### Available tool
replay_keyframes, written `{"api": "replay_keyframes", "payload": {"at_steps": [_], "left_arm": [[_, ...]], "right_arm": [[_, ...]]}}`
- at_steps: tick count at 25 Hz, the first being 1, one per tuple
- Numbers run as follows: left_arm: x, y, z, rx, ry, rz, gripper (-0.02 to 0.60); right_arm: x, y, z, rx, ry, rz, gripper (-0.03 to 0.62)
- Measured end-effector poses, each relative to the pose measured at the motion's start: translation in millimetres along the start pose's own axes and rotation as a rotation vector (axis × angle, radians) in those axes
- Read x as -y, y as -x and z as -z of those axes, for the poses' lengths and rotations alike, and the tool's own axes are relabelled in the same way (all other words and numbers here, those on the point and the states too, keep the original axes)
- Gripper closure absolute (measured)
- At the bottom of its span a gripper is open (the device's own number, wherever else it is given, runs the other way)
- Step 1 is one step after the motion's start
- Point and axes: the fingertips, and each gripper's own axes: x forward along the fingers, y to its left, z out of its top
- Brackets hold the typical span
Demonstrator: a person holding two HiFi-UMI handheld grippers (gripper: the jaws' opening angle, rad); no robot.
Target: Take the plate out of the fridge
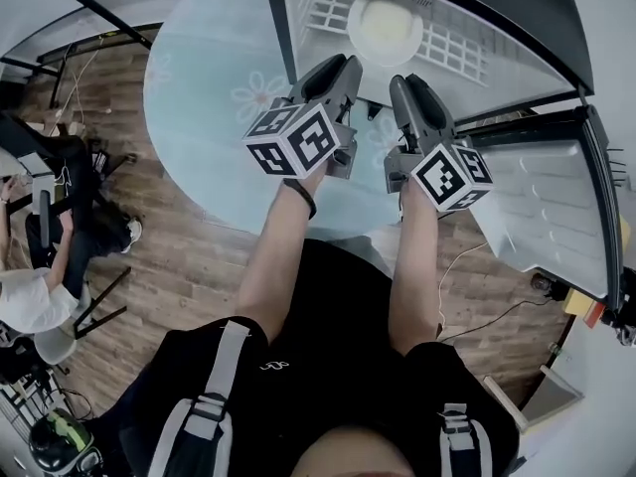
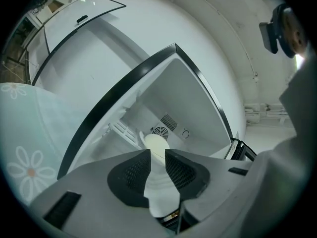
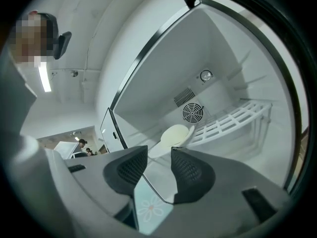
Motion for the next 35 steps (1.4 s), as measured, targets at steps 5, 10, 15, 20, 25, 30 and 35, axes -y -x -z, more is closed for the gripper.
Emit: {"api": "replay_keyframes", "payload": {"at_steps": [5, 10, 15, 20, 25, 30, 35], "left_arm": [[-2.1, -10.2, -2.0, -0.01, 0.016, 0.024, 0.479], [-1.4, -19.0, -4.7, -0.022, 0.004, 0.048, 0.463], [-4.2, -28.2, 6.1, -0.068, 0.021, 0.067, 0.396], [-4.3, -36.9, 7.8, -0.065, 0.053, 0.077, 0.396], [-0.7, -42.3, 10.1, -0.05, 0.079, 0.098, 0.423], [4.2, -46.6, 13.5, -0.058, 0.069, 0.084, 0.44], [4.4, -43.3, 13.7, -0.065, 0.063, 0.076, 0.442]], "right_arm": [[4.4, -10.3, -2.6, 0.03, -0.063, -0.017, 0.441], [9.2, -20.2, -4.4, 0.069, -0.148, -0.049, 0.416], [19.3, -24.3, -6.4, 0.086, -0.193, -0.034, 0.416], [23.4, -30.3, -4.6, 0.087, -0.25, -0.025, 0.416], [29.1, -36.6, 1.2, 0.087, -0.311, -0.026, 0.416], [29.5, -38.6, 2.1, 0.091, -0.339, -0.037, 0.462], [25.7, -37.4, 2.1, 0.087, -0.345, -0.036, 0.473]]}}
